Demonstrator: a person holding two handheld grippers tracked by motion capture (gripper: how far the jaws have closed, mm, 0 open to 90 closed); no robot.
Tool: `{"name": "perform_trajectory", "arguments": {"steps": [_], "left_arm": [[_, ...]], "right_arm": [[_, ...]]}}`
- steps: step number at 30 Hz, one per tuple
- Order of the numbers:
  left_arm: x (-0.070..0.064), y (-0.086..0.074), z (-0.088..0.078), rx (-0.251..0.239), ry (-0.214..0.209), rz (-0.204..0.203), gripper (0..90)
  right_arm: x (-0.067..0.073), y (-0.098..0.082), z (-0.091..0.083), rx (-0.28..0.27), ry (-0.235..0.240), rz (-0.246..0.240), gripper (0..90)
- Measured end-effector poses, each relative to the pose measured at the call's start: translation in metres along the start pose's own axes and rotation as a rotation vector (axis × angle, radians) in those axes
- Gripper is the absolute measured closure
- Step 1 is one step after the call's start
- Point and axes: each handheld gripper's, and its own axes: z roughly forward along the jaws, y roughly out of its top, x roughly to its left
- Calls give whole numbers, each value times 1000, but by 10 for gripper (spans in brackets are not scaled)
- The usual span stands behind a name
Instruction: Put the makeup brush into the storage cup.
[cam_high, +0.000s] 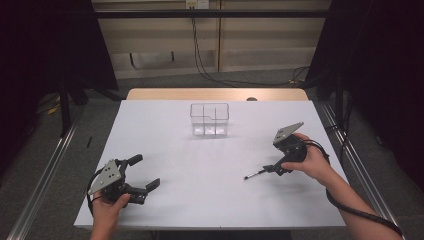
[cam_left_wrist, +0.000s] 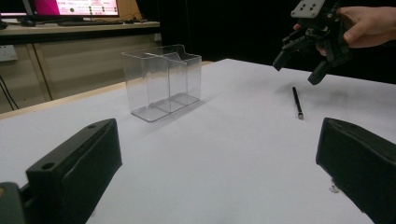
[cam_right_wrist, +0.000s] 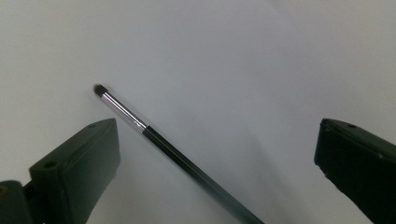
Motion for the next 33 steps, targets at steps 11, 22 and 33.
{"name": "perform_trajectory", "arguments": {"steps": [11,22,33], "left_arm": [[0,0,1,5,0,1,0],[0,-1,1,4,-3,-2,0],[0,-1,2,9,-6,3,0]], "right_arm": [[-5,1,-3,99,0,-31,0],[-5,4,4,172,8,-61,0],[-5,4,8,226,24,-76,1]]}}
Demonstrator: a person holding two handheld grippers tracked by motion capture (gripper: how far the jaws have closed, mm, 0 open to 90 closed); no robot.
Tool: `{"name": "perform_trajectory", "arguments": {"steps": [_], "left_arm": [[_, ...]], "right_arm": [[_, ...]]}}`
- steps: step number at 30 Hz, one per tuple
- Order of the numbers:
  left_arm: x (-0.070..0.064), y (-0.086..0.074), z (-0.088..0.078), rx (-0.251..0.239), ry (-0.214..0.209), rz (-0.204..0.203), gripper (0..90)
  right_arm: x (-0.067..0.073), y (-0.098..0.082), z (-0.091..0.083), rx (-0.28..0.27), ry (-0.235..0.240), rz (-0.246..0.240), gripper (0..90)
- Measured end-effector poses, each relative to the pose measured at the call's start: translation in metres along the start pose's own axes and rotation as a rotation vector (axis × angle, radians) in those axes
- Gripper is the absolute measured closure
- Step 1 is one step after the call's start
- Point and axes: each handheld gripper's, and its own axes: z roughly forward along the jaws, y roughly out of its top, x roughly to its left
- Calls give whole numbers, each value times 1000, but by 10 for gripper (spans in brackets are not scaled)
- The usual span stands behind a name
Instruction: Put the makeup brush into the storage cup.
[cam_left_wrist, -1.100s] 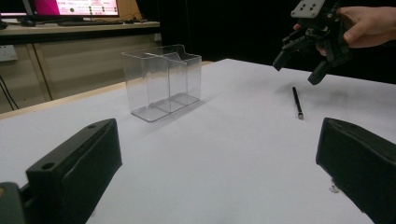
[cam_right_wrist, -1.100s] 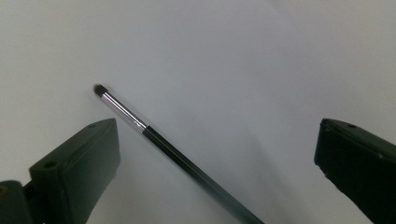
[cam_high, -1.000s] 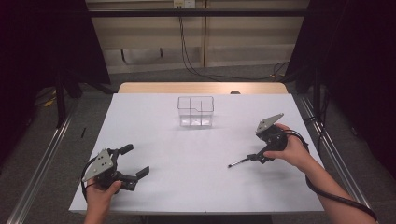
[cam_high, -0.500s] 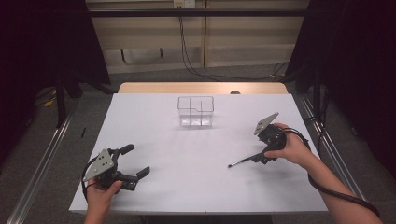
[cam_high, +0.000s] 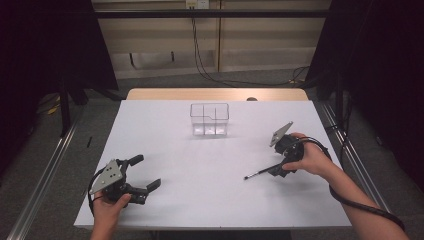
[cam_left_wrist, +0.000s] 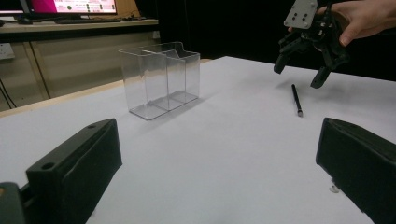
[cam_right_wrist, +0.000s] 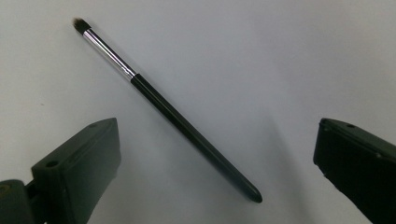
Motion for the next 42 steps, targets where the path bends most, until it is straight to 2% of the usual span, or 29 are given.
{"name": "perform_trajectory", "arguments": {"steps": [4,6,13,20,22,26,28,33,36,38,42], "left_arm": [[0,0,0,0,0,-2,0],[0,0,1,3,1,-1,0],[0,-1,2,9,-3,0,0],[0,-1,2,8,-2,0,0],[0,-1,2,7,-1,-4,0],[0,-1,1,5,0,-7,0],[0,-1,1,8,0,-4,0],[0,-2,2,6,-3,-5,0],[0,-2,3,8,-2,-4,0],[0,-2,3,9,-2,-6,0],[0,-2,3,10,0,-6,0]], "right_arm": [[-1,-1,0,14,4,0,1],[-2,-1,0,28,-6,-16,9],[-3,-1,0,56,-11,-7,39],[-3,-1,0,80,-8,-37,112],[-3,-1,1,85,-7,-63,138],[-2,-1,0,92,-4,-66,178],[-3,-2,1,93,-7,-87,202],[-3,-3,2,100,-7,-101,237],[-2,-3,2,96,5,-102,274],[-1,-2,3,94,18,-118,322],[1,0,7,99,25,-137,357]]}}
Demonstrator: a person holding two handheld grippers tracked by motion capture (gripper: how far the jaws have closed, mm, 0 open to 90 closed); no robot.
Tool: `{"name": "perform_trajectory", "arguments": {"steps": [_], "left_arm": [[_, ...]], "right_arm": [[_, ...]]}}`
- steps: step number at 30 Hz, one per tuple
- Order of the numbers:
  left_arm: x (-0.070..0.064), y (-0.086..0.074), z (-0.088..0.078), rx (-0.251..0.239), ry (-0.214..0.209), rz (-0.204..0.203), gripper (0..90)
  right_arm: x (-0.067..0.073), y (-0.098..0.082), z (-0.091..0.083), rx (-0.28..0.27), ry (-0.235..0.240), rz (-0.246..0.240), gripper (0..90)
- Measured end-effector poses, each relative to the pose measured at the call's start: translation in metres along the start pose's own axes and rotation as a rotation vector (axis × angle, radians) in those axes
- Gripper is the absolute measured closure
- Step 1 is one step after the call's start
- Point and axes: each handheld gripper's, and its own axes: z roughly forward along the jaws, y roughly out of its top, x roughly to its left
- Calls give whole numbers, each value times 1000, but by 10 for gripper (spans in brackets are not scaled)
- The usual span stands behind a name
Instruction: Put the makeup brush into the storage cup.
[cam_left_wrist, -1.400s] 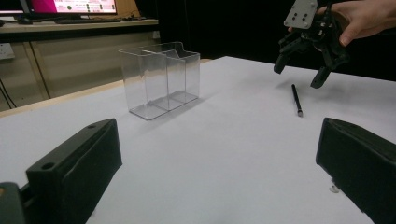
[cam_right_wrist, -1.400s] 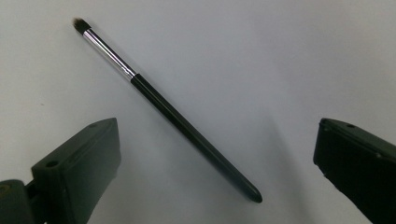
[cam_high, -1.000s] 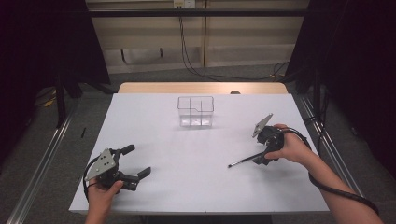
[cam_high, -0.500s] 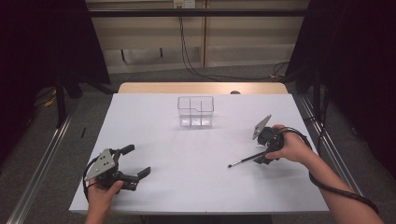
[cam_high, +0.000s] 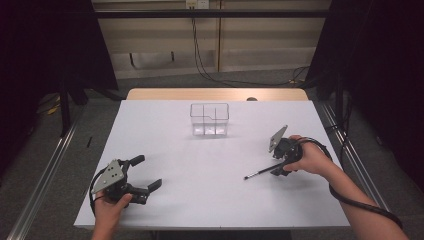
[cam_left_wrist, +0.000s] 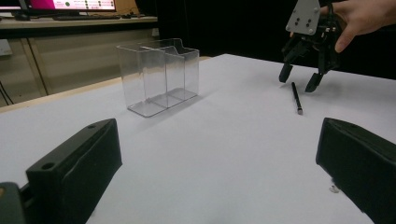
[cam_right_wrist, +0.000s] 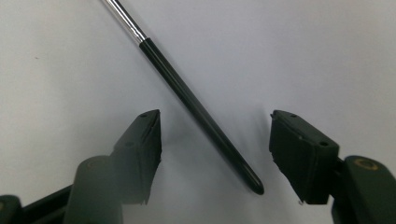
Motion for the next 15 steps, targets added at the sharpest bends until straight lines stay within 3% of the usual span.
{"name": "perform_trajectory", "arguments": {"steps": [3,15], "left_arm": [[1,0,-1,-1,1,0,0],[0,-1,0,2,-3,-1,0]], "right_arm": [[1,1,4,10,10,-16,389],[0,2,4,25,48,-7,460]]}}
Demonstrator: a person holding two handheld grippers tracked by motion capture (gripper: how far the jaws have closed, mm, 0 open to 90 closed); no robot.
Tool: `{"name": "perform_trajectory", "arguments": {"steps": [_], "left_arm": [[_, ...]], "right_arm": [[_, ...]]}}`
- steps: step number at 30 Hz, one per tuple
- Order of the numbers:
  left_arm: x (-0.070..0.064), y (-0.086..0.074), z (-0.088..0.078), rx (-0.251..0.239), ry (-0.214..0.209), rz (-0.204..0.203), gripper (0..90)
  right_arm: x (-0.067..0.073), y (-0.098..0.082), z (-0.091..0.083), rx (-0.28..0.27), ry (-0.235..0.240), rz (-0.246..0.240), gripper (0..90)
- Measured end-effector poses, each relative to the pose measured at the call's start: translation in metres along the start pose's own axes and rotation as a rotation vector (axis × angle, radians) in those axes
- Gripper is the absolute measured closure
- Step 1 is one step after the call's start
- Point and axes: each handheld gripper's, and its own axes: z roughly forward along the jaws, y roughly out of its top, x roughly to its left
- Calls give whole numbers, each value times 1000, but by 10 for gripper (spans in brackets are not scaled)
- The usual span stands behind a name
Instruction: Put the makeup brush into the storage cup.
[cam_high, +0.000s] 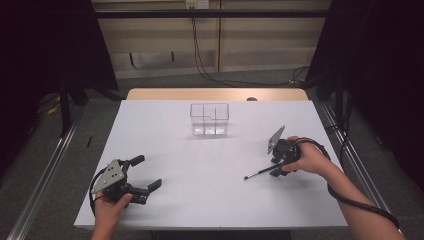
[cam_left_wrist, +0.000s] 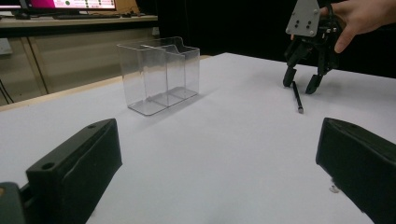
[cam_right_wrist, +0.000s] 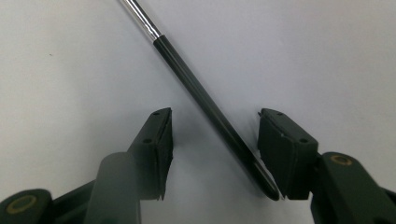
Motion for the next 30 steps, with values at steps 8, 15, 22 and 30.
{"name": "perform_trajectory", "arguments": {"steps": [8,15,22,30], "left_arm": [[0,0,-1,-1,3,1,0],[1,1,-2,-3,2,2,0],[0,1,-2,-3,6,5,0],[0,1,-1,-1,3,4,0]], "right_arm": [[3,2,-1,21,16,4,584],[5,7,-1,50,25,-2,724],[5,10,-1,78,22,33,846],[5,9,-1,70,21,43,847]]}}
